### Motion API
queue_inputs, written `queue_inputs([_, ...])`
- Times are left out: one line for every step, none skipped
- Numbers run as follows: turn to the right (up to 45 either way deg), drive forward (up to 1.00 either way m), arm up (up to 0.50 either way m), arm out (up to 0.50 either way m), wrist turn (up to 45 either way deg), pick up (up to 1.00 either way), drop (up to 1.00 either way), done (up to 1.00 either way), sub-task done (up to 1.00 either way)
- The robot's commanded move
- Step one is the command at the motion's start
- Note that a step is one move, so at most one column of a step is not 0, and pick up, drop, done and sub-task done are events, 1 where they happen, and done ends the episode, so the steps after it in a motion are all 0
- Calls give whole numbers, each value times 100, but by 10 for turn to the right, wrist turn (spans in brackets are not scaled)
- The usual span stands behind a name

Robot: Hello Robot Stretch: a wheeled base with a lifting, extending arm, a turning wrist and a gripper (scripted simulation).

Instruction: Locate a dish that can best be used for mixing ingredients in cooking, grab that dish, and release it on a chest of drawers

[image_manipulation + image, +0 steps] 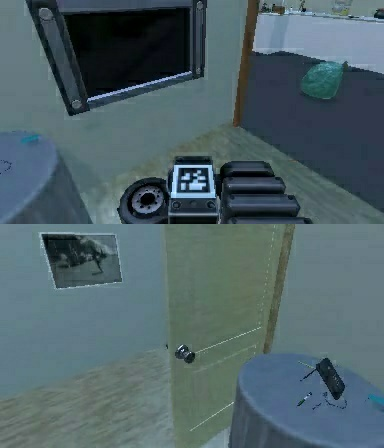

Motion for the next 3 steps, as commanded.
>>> queue_inputs([-210,0,0,0,0,0,0,0,0])
queue_inputs([0,100,0,0,0,0,0,0,0])
queue_inputs([-60,0,0,0,0,0,0,0,0])
